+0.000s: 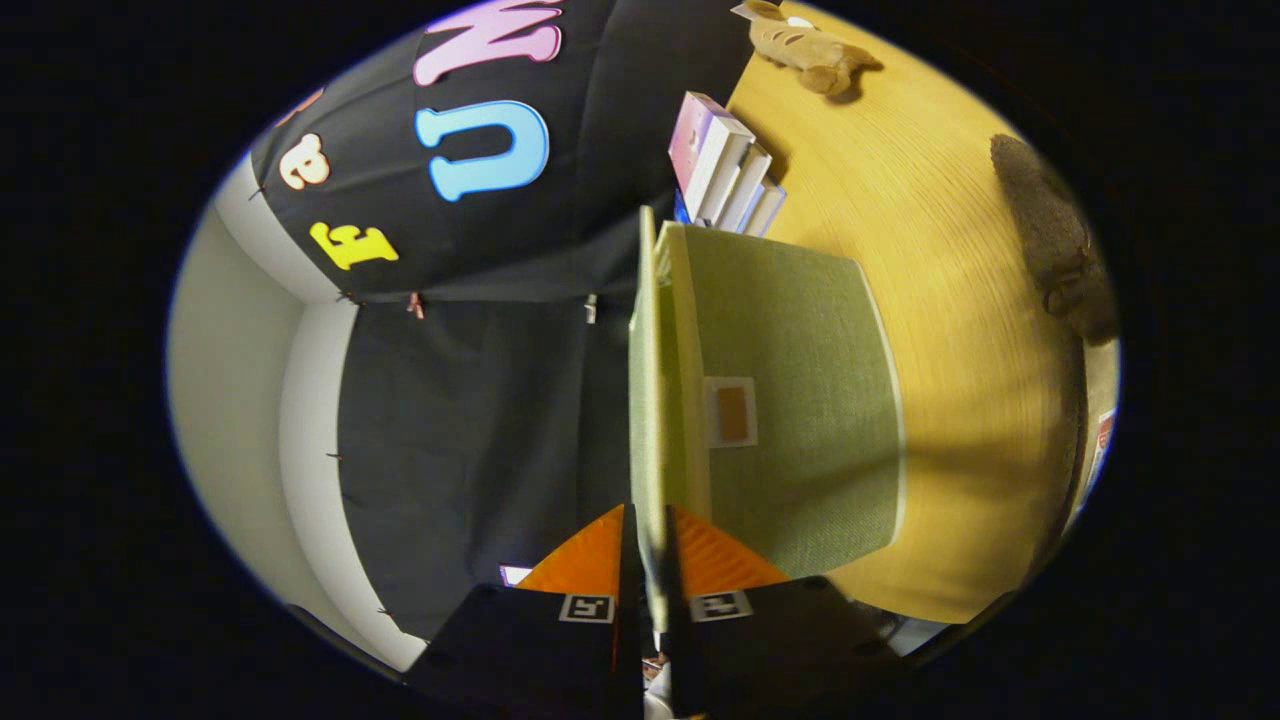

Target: Open the storage box then place both shoes into the box .Put the left shoe in first, then the right shoe, with the right side of both shoes facing outward in a uniform manner.

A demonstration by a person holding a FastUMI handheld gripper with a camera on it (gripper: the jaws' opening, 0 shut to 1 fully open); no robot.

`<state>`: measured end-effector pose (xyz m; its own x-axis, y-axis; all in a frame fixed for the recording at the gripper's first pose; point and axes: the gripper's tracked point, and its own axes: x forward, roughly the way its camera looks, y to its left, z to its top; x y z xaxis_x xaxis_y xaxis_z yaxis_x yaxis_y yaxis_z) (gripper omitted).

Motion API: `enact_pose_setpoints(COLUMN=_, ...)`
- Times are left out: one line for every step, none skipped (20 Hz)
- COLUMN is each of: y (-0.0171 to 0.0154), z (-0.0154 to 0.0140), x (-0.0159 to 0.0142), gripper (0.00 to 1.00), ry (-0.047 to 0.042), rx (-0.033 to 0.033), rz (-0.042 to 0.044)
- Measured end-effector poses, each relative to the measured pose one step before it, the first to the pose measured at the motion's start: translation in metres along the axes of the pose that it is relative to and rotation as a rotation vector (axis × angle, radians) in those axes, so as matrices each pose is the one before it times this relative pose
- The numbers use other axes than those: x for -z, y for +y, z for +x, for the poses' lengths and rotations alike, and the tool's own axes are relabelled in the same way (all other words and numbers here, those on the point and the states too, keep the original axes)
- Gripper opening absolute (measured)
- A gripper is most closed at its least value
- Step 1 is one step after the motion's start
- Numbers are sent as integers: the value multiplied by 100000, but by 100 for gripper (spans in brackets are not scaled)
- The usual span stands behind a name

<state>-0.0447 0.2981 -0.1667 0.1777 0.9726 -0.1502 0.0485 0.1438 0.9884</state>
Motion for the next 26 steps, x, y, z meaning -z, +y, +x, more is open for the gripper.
enact_pose_setpoints(y=-65, z=617, x=258, gripper=7, ry=-209, rx=2231, rz=-1787)
enact_pose_setpoints(y=290, z=11, x=252, gripper=5, ry=895, rx=864, rz=-1115)
enact_pose_setpoints(y=757, z=-78, x=202, gripper=5, ry=846, rx=-225, rz=244)
enact_pose_setpoints(y=917, z=150, x=-173, gripper=5, ry=-94, rx=-189, rz=-300)
enact_pose_setpoints(y=802, z=92, x=-362, gripper=5, ry=-730, rx=997, rz=-1313)
enact_pose_setpoints(y=873, z=113, x=-259, gripper=5, ry=-417, rx=1259, rz=-2075)
enact_pose_setpoints(y=907, z=148, x=-34, gripper=5, ry=408, rx=1585, rz=-1837)
enact_pose_setpoints(y=945, z=217, x=-52, gripper=5, ry=588, rx=2085, rz=-1367)
enact_pose_setpoints(y=1010, z=267, x=-58, gripper=5, ry=547, rx=2704, rz=-1558)
enact_pose_setpoints(y=734, z=300, x=-114, gripper=5, ry=684, rx=3932, rz=-1794)
enact_pose_setpoints(y=916, z=464, x=-49, gripper=5, ry=771, rx=3456, rz=-2169)
enact_pose_setpoints(y=1242, z=404, x=-114, gripper=5, ry=168, rx=2539, rz=-2431)
enact_pose_setpoints(y=1611, z=464, x=-245, gripper=5, ry=-482, rx=1029, rz=-2232)
enact_pose_setpoints(y=1753, z=505, x=-133, gripper=5, ry=-698, rx=213, rz=-930)
enact_pose_setpoints(y=1985, z=597, x=-144, gripper=6, ry=-327, rx=-1273, rz=83)
enact_pose_setpoints(y=2066, z=518, x=171, gripper=6, ry=77, rx=-2248, rz=-117)
enact_pose_setpoints(y=1674, z=1132, x=168, gripper=6, ry=44, rx=-735, rz=-478)
enact_pose_setpoints(y=1388, z=1286, x=176, gripper=6, ry=50, rx=-117, rz=-1445)
enact_pose_setpoints(y=1073, z=1361, x=117, gripper=7, ry=-238, rx=-139, rz=-1439)
enact_pose_setpoints(y=1090, z=1236, x=385, gripper=7, ry=194, rx=-515, rz=-825)
enact_pose_setpoints(y=947, z=1826, x=419, gripper=7, ry=251, rx=-289, rz=-308)
enact_pose_setpoints(y=680, z=1537, x=374, gripper=7, ry=-3, rx=-220, rz=201)
enact_pose_setpoints(y=537, z=1358, x=411, gripper=7, ry=122, rx=-202, rz=369)
enact_pose_setpoints(y=329, z=1594, x=345, gripper=7, ry=-11, rx=114, rz=243)
enact_pose_setpoints(y=203, z=1492, x=454, gripper=7, ry=20, rx=491, rz=858)
enact_pose_setpoints(y=244, z=1365, x=379, gripper=7, ry=87, rx=-266, rz=393)
